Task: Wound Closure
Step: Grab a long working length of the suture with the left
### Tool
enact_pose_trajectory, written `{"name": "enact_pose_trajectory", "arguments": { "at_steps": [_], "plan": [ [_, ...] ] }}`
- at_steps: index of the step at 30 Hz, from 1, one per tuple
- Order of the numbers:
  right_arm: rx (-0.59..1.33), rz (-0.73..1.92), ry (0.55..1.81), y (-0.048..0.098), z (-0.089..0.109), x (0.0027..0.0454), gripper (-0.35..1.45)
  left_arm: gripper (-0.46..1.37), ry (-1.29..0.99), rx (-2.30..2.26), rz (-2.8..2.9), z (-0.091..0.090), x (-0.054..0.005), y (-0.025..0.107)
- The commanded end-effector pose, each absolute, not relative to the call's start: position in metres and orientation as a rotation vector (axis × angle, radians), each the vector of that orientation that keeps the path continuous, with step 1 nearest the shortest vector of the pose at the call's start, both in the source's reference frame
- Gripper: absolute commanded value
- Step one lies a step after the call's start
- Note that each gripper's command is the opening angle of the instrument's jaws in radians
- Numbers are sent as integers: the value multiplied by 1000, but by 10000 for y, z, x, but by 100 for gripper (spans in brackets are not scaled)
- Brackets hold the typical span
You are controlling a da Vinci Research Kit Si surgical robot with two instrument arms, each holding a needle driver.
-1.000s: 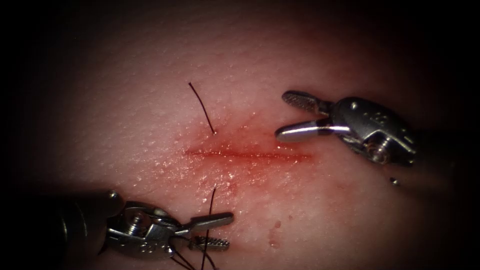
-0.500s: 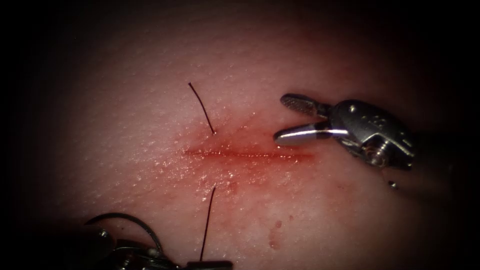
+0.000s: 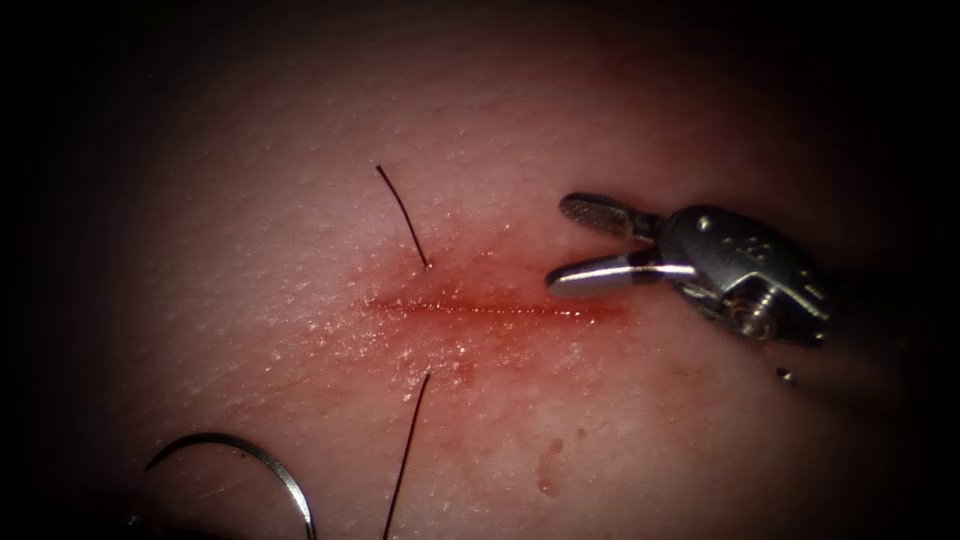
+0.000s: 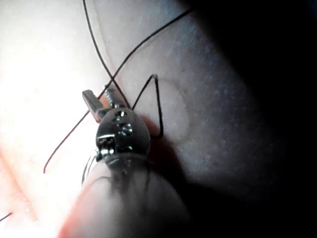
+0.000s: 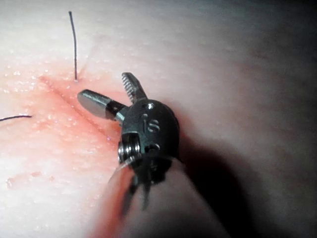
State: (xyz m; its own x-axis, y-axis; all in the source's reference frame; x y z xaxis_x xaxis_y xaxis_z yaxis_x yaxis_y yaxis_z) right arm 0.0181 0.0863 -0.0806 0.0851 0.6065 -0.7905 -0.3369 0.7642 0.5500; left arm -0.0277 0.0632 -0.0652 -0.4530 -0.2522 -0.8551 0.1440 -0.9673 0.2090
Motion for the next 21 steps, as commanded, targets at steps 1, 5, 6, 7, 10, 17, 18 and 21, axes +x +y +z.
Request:
{"name": "enact_pose_trajectory", "arguments": {
  "at_steps": [1, 5, 6, 7, 10, 17, 18, 21],
  "plan": [
    [257, 710, 1311, 863, -805, 181, 140, 10, -156, 1490, -2488, -654, -278, 632],
    [259, 713, 1312, 861, -804, 182, 140, 9, -154, 1491, -2481, -666, -276, 628],
    [263, 718, 1312, 860, -804, 182, 140, 8, -150, 1493, -2480, -669, -274, 627],
    [265, 716, 1313, 860, -804, 182, 140, 6, -152, 1492, -2475, -672, -272, 625],
    [263, 716, 1316, 860, -804, 182, 140, -14, -150, 1493, -2470, -680, -268, 620],
    [266, 714, 1318, 859, -805, 183, 139, -35, -90, 1438, -2414, -681, -267, 633],
    [266, 714, 1318, 859, -806, 183, 139, -35, -94, 1432, -2404, -680, -267, 636],
    [267, 713, 1319, 858, -807, 184, 139, -35, -101, 1447, -2405, -677, -265, 650]
  ]
}}
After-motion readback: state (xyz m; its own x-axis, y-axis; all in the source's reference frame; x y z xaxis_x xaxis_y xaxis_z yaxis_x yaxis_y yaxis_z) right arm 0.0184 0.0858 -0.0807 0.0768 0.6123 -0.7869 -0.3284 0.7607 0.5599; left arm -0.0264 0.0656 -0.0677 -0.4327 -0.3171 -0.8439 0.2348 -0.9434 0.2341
